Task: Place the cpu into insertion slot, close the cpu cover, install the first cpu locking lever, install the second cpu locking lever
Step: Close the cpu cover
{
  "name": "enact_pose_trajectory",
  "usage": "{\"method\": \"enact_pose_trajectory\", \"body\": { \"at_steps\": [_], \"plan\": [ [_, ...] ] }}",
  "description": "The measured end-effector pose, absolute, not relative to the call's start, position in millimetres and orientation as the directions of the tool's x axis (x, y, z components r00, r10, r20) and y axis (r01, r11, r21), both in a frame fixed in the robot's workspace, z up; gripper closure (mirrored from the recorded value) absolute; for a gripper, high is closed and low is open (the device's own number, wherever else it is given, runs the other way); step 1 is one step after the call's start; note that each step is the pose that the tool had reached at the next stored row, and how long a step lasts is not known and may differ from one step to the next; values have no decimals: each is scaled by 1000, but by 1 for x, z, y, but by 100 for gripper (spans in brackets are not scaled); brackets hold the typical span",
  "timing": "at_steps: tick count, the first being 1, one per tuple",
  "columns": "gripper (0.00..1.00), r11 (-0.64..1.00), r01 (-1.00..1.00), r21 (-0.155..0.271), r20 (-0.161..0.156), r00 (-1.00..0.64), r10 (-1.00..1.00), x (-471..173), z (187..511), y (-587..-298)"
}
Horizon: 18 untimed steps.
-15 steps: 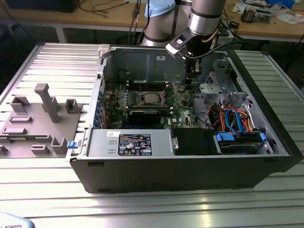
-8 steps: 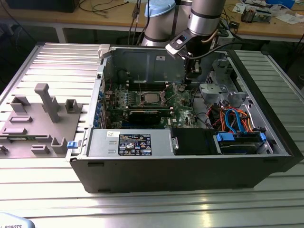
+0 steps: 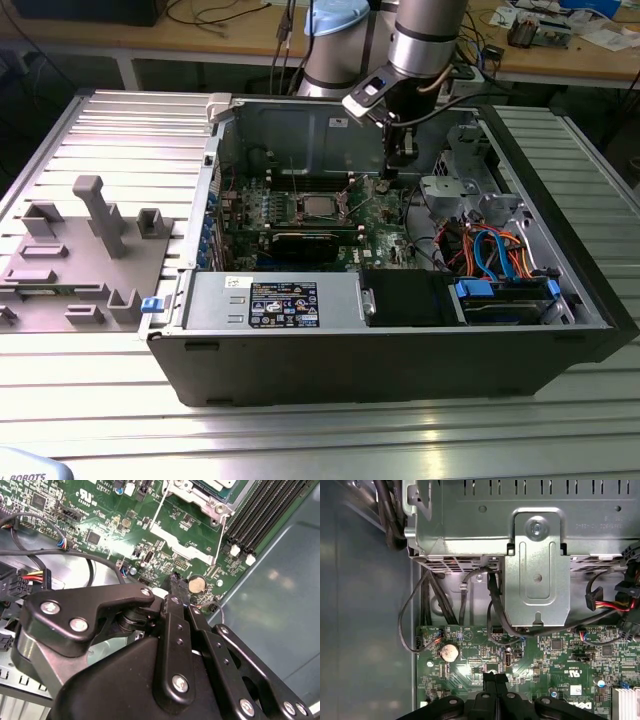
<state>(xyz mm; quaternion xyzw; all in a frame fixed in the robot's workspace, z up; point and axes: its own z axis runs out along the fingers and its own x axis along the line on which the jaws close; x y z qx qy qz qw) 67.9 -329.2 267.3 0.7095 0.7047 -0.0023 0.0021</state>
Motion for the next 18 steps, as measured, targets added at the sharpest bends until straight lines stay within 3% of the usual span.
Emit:
{"method": "enact_pose_trajectory", "body": {
  "at_steps": [18],
  "plan": [
    [89, -7, 1000, 0, -6, 7, 1000, 67, 254, -329]
  ]
}}
